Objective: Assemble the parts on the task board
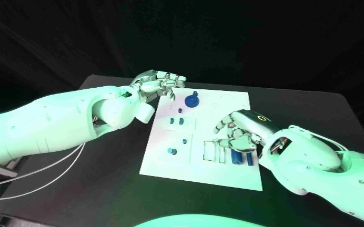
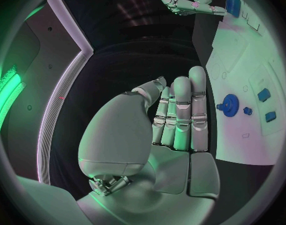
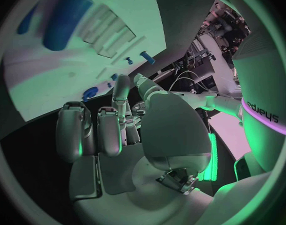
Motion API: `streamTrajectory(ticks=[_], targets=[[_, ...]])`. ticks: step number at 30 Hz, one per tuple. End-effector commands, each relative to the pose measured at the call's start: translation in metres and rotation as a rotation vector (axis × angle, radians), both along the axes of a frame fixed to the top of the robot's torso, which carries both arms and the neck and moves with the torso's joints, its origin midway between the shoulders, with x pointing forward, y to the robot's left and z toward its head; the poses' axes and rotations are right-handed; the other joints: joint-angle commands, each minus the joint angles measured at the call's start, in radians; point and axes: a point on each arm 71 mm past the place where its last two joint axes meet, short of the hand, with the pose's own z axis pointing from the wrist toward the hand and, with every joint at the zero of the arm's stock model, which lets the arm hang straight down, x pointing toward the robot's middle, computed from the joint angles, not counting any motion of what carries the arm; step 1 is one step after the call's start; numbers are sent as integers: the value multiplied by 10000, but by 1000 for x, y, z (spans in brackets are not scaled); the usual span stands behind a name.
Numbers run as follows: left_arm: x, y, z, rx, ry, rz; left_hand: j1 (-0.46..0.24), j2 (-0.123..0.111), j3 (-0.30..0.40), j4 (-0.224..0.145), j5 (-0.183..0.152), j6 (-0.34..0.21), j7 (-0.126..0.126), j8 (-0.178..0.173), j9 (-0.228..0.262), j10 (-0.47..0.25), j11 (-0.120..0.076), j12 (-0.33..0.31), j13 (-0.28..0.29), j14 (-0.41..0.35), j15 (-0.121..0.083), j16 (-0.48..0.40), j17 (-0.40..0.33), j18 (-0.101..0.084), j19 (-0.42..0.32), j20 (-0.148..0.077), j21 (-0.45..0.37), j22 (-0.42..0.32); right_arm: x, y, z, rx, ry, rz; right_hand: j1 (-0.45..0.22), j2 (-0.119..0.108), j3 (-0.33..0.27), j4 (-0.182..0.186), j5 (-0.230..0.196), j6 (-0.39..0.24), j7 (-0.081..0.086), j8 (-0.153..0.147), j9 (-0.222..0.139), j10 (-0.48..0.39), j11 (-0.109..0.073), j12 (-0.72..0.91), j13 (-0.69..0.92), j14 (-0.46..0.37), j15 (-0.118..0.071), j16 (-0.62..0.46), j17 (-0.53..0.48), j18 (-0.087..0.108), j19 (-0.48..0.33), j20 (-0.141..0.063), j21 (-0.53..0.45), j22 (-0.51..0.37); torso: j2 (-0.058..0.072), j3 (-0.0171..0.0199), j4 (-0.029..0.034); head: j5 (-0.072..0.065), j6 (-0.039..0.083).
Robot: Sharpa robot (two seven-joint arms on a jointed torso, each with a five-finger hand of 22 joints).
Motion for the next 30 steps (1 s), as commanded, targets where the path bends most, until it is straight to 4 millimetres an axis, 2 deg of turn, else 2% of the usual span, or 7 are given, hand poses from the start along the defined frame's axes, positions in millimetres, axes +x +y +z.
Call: streamTrajectory(ticks=[1, 5, 7, 14, 22, 24, 30], targets=[[-2, -1, 1, -100, -47, -162, -5, 68, -52, -16, 7, -61, -25, 50, 7, -60, -13, 35, 11, -74, 30, -37, -15, 132, -13, 65, -42, -15, 0, -26, -5, 207, 1485, -1419, -157, 293, -679, 272, 117, -52, -113, 304, 437, 86, -83, 3496, 3577, 757, 32, 349, 839, -140, 385, -144, 330, 567, -44, -18, -83, -448, 94], [-3, -1, 1, -89, -27, -175, -5, 68, -52, -16, 7, -61, -25, 50, 7, -60, -13, 35, 11, -74, 30, -37, -15, 132, -13, 65, -42, -15, -7, -52, -7, -172, 1468, -2182, -148, 475, -1437, 577, -22, -302, -65, 605, 1000, 125, -19, 5249, 5467, 785, -131, 605, 1117, -208, 440, -72, 568, 830, -75, -11, -169, -764, 108], [-4, -1, 0, -89, -15, -194, -5, 68, -52, -16, 7, -61, -25, 50, 7, -60, -13, 35, 11, -74, 30, -37, -15, 132, -13, 65, -42, -15, -12, -59, -10, -423, 1385, -2458, -123, 536, -1664, 696, 22, -362, -109, 705, 1186, 132, -8, 5454, 5722, 791, -80, 660, 1175, -217, 457, -96, 638, 909, -99, -17, -186, -944, 119], [-4, -1, -1, -75, 13, -208, -5, 68, -52, -16, 7, -61, -25, 50, 7, -60, -13, 35, 11, -74, 30, -37, -15, 132, -13, 65, -42, -15, -23, -69, -21, -961, 1343, -3109, 54, 676, -1939, 803, 178, -447, -116, 858, 1474, 178, -24, 5686, 6030, 820, -83, 813, 1357, -250, 502, -103, 779, 1062, -143, -26, -229, -1190, 37], [-5, 0, -1, -68, 29, -218, -5, 73, -63, -19, 8, -65, -25, 58, 9, -69, -13, 49, 13, -77, 31, -37, -25, 132, -11, 66, -51, -22, -27, -65, -32, -1141, 1323, -3330, -109, 786, -2310, 1184, 289, -620, -98, 904, 1689, 90, -4, 5617, 6058, 829, -61, 895, 1453, -262, 513, -85, 825, 1125, -120, -33, -196, -1223, -18], [-5, 0, -1, -67, 29, -218, -5, 73, -63, -19, 8, -65, -25, 58, 9, -69, -13, 49, 13, -77, 31, -37, -25, 132, -11, 66, -51, -22, -27, -62, -35, -1121, 1297, -3310, -177, 831, -2473, 1352, 539, -657, -97, 922, 1764, 85, 0, 5617, 6090, 828, -58, 907, 1464, -262, 513, -81, 829, 1137, -125, -40, -192, -1204, -39], [-5, 1, -1, -64, 36, -220, -16, 76, -73, -13, 7, -69, -23, 62, 10, -73, -11, 56, 14, -77, 32, -36, -30, 132, -10, 67, -56, -25, -25, -56, -41, -1149, 1280, -3293, -130, 866, -2563, 1406, 654, -661, -104, 948, 1824, 80, -5, 5609, 6107, 829, -61, 920, 1478, -267, 518, -80, 847, 1159, -113, -36, -179, -1197, -54]])
